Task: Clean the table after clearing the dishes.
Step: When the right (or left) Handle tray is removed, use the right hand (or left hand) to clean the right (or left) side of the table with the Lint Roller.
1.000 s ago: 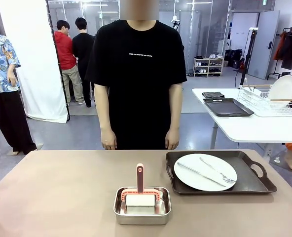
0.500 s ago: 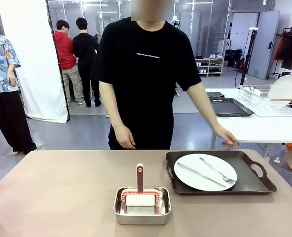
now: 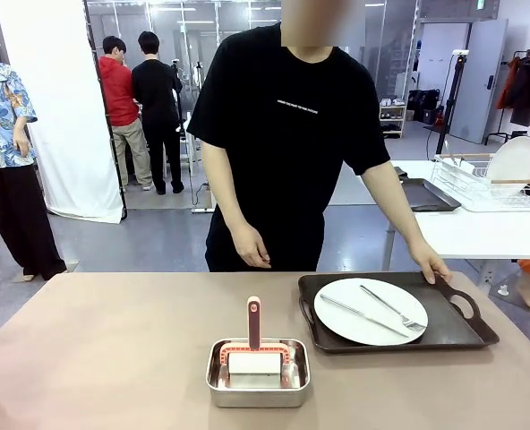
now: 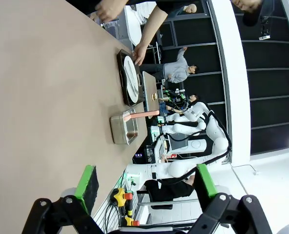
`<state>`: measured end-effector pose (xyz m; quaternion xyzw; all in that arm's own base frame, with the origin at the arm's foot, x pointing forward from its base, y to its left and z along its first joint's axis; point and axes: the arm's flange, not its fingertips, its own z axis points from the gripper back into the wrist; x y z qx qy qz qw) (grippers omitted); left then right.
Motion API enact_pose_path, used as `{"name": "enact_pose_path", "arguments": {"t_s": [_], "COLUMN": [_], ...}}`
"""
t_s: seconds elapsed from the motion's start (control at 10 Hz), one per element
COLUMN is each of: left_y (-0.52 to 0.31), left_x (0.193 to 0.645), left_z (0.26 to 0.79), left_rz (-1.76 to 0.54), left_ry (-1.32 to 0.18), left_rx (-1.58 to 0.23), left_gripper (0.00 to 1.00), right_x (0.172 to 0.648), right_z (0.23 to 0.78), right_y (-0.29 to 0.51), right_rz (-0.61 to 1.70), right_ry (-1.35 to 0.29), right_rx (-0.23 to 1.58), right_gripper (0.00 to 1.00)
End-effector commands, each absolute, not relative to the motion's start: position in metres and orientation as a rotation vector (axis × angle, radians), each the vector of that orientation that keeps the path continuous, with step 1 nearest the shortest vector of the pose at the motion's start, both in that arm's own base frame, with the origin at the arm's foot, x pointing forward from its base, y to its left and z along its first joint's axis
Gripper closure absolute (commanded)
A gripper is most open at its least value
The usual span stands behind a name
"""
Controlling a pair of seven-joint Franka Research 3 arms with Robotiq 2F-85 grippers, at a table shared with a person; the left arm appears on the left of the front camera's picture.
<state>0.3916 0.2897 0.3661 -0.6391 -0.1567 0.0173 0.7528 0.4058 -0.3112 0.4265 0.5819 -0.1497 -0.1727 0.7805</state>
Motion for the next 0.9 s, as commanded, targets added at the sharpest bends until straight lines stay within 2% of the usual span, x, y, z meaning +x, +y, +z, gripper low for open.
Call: {"name": "enact_pose_path", "arguments": {"t_s": [0.0,0.8], "left_y": [0.2902,0.2902], "left_x": [0.3883,0.3883], "left_z": [0.3657,0.3657], "left_rz": [0.044,0.044], "left_ry": [-0.346,-0.346], "left_rx": [-1.397,-1.397], "left_gripper": [0.0,0.0], "right_x": [0.4043,0.4043], "right_z": [0.4291,0.4291], "right_y": [-0.3097,-0.3097], "right_rz": [-0.378,-0.378], "right_ry": [-0.321,-0.321], "right_rx": [1.26,1.26], "right_gripper": [0.0,0.0]}}
